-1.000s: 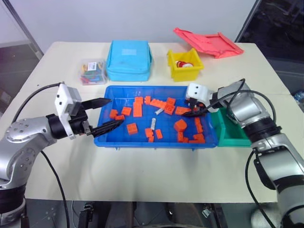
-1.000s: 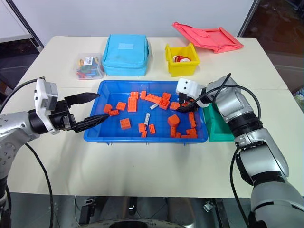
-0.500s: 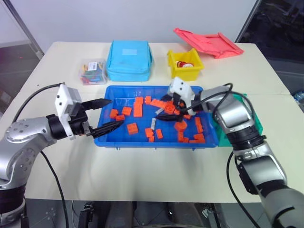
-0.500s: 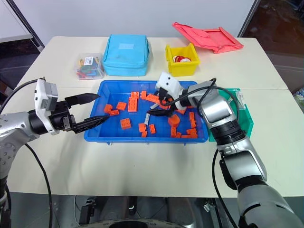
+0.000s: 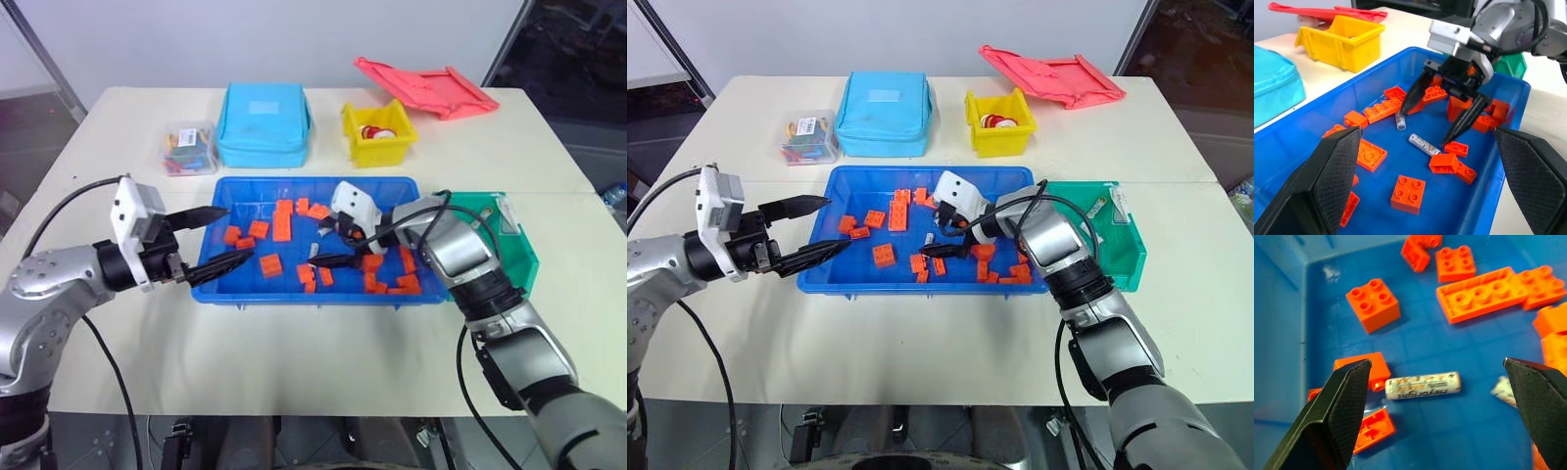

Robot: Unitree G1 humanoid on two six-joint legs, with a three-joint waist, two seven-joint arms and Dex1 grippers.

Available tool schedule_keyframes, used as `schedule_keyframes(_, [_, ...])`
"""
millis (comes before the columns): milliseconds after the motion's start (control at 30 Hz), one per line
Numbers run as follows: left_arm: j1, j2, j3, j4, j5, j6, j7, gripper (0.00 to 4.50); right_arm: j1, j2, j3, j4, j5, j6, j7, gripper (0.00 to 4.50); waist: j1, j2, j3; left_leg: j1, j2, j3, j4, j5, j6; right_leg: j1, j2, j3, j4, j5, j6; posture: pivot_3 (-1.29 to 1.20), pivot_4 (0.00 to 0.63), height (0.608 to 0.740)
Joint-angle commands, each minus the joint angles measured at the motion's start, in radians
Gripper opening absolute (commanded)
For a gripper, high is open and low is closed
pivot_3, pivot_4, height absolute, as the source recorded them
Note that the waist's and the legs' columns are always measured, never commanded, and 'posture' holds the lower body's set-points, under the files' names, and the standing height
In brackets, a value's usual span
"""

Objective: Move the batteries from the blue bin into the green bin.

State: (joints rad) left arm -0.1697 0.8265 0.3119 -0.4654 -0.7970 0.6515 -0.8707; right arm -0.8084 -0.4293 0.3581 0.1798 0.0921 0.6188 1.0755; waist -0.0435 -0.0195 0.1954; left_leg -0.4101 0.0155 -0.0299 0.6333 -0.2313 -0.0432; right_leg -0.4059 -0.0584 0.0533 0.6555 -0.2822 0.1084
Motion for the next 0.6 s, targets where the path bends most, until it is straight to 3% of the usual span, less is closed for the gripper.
schedule_keyframes(33, [-0.004,0.025,0.043,-0.033,-0.016,0.000,0.004,4.50,0.004,0.005,0.017,-0.008,-0.002,-0.024,0.013,4.45,0.000,0.000,0.000,0.000,0.000,0.000,0.000,0.000,0.000,0.000,0.000,0.000,0.000,0.000,0.000,0.00,0.150,0.740])
schedule_keyframes(600, [0.006,0.026,0.049,-0.050,-0.027,-0.001,0.032,4.50,-0.014,0.057,0.071,0.187,-0.079,-0.171,-0.002,4.45,-0.001,-0.001,0.000,0.002,0.000,0.000,0.000,0.000,0.000,0.002,0.000,0.000,0.000,0.000,0.000,0.00,0.150,0.740])
